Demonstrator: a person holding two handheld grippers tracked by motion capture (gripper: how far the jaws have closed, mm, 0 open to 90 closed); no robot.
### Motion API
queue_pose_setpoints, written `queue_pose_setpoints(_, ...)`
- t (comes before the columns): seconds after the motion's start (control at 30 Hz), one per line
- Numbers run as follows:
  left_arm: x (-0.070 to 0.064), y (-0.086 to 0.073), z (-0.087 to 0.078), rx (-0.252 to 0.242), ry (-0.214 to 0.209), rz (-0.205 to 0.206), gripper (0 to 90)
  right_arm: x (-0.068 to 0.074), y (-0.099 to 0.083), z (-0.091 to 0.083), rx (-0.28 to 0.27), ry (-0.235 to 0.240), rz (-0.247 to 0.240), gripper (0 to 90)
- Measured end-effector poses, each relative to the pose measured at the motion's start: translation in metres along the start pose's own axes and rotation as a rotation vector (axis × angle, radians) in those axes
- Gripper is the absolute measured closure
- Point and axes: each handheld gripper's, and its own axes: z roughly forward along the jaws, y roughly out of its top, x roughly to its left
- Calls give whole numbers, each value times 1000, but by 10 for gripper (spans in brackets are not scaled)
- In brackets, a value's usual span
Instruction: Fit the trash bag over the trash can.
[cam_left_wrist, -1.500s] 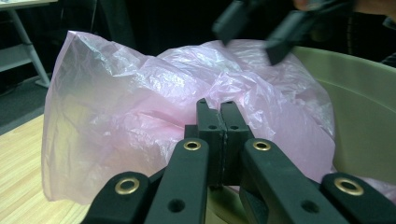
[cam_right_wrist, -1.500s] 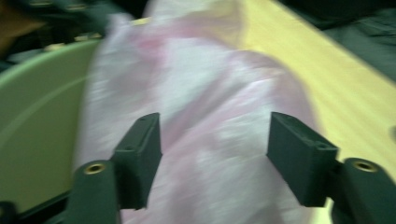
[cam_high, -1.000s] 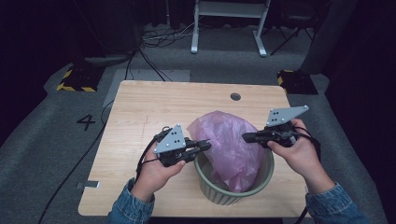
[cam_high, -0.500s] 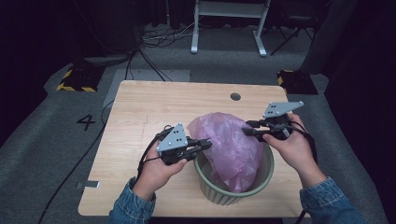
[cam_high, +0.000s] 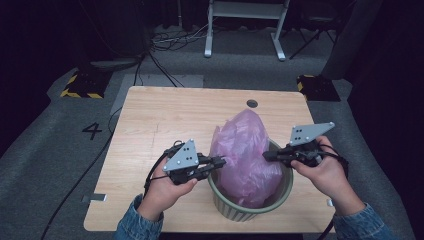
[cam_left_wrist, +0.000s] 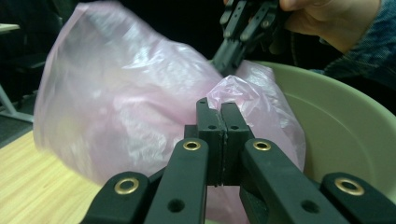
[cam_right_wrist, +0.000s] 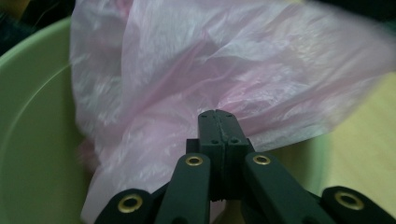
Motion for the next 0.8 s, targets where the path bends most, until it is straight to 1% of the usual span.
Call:
queue_pose_setpoints(0.1, -6, -3, -2, 26, -12, 9, 895, 8, -3, 9, 107, 51, -15, 900)
queue_pose_setpoints(0.13, -7, -4, -3, 29, -21, 5, 895, 10, -4, 10, 124, 57, -18, 900)
queue_pose_setpoints(0.2, -9, -5, -5, 32, -30, 2, 894, 14, -5, 10, 150, 72, -1, 900)
queue_pose_setpoints(0.23, -10, -5, -5, 30, -33, 2, 895, 15, -5, 11, 165, 74, 16, 891)
queue_pose_setpoints(0.27, -11, -4, -5, 29, -36, 3, 895, 16, -5, 11, 171, 68, 27, 856)
queue_pose_setpoints(0.33, -13, -2, -5, 33, -50, 14, 895, 18, -5, 9, 169, 46, 38, 753)
queue_pose_setpoints(0.4, -16, 1, -1, 36, -66, 31, 895, 20, -2, 6, 149, 30, 37, 659)
queue_pose_setpoints(0.43, -18, 2, 0, 42, -71, 37, 895, 21, 0, 4, 132, 20, 44, 597)
queue_pose_setpoints(0.5, -21, 5, 4, 52, -73, 51, 895, 21, 7, -2, 68, -17, 58, 480)
queue_pose_setpoints(0.53, -23, 6, 6, 60, -74, 61, 895, 21, 9, -5, 46, -29, 51, 443)
queue_pose_setpoints(0.57, -24, 7, 9, 65, -73, 64, 895, 22, 13, -7, 13, -37, 50, 404)
queue_pose_setpoints(0.67, -26, 9, 16, 93, -68, 83, 895, 28, 24, -12, -61, -20, 44, 356)
queue_pose_setpoints(0.7, -26, 9, 17, 101, -67, 90, 895, 31, 28, -12, -85, -12, 35, 337)
queue_pose_setpoints(0.77, -27, 10, 22, 123, -68, 94, 895, 36, 33, -11, -118, 3, 24, 324)
queue_pose_setpoints(0.8, -28, 10, 24, 126, -71, 98, 895, 39, 36, -10, -137, 13, 19, 316)
